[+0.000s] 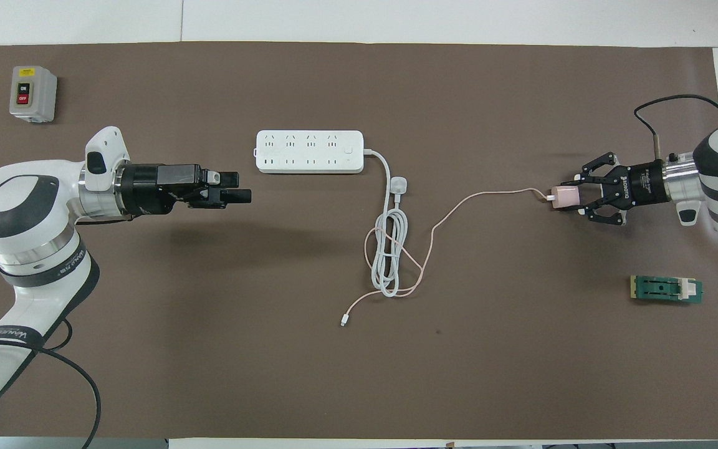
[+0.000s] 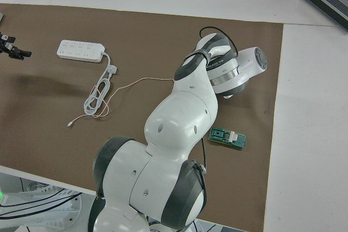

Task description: Plug charger into power strip

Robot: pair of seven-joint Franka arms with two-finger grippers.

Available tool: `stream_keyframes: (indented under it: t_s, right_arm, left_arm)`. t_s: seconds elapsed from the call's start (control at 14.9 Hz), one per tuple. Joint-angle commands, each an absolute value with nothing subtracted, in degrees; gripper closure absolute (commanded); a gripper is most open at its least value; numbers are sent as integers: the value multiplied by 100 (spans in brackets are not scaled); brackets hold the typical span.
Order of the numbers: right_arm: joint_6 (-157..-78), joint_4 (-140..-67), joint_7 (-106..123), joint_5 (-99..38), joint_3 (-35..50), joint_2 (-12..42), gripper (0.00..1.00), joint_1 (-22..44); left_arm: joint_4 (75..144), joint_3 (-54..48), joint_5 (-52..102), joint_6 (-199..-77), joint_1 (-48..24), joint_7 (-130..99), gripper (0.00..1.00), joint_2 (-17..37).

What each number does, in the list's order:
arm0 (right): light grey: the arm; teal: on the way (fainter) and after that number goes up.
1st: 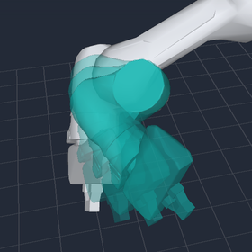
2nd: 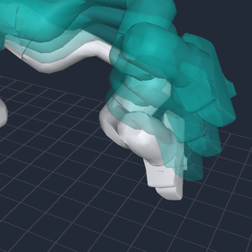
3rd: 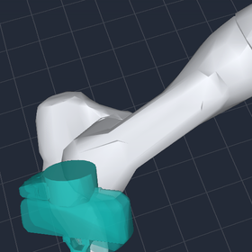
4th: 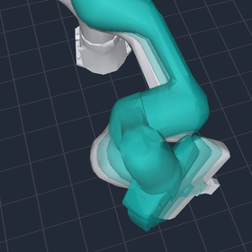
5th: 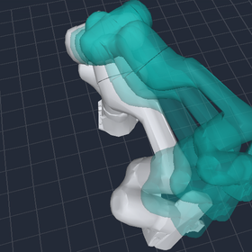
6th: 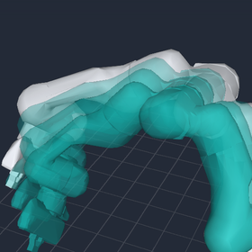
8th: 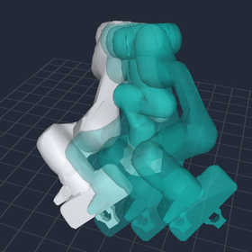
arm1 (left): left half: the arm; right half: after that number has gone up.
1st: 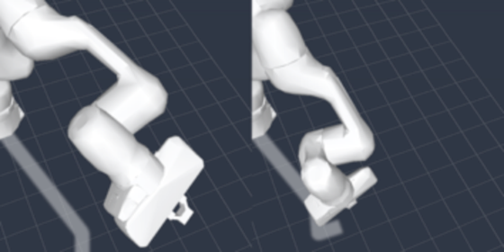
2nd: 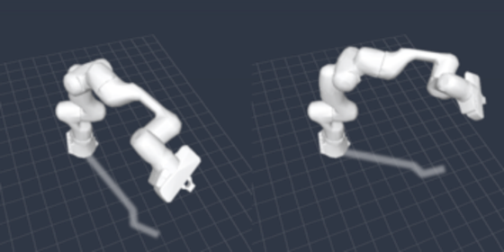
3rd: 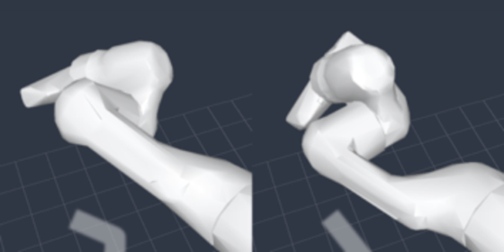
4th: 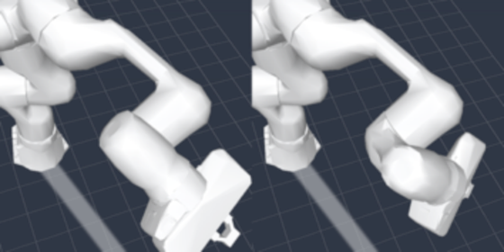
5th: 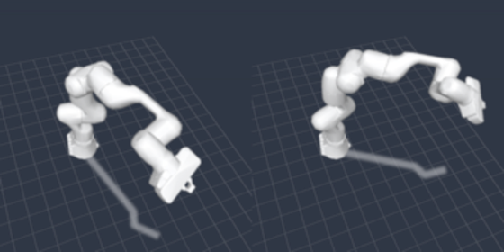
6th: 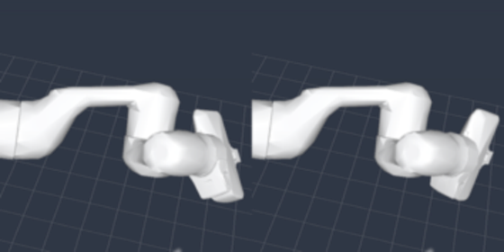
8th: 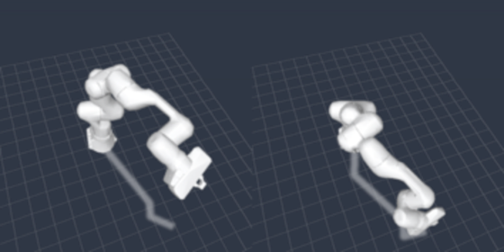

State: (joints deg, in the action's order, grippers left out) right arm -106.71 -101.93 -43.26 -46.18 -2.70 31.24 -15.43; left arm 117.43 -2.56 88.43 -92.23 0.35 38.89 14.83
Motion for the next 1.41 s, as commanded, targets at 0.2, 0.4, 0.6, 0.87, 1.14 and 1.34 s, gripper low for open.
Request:
stream_keyframes:
  t_s: [0.2, 0.4, 0.6, 0.87, 1.14, 1.34]
  right_arm:
    - [-10443, -10021, -4550, -4667, -202, 2901, 100, -1486]
    - [-10029, -9494, -5359, -4649, -167, 2804, 100, -1206]
    - [-10037, -9212, -5992, -4711, -132, 2681, 100, -644]
    - [-10274, -8974, -6809, -5079, -132, 2654, 100, 192]
    - [-10906, -8886, -7478, -5309, -132, 2663, 100, 982]
    - [-11398, -8894, -7743, -5475, -132, 2663, 100, 1545]
  left_arm:
    - [11708, -246, 9492, -9360, -131, 4263, 0, 1810]
    - [11681, -246, 9501, -9474, -263, 4263, 0, 1951]
    - [11628, -263, 9501, -9694, -308, 4201, 0, 1951]
    - [11584, -264, 9510, -9809, -431, 4192, 0, 1942]
    - [11488, -272, 9510, -9817, -466, 4192, 0, 1977]
    - [11365, -264, 9658, -9870, -536, 4192, 0, 2109]
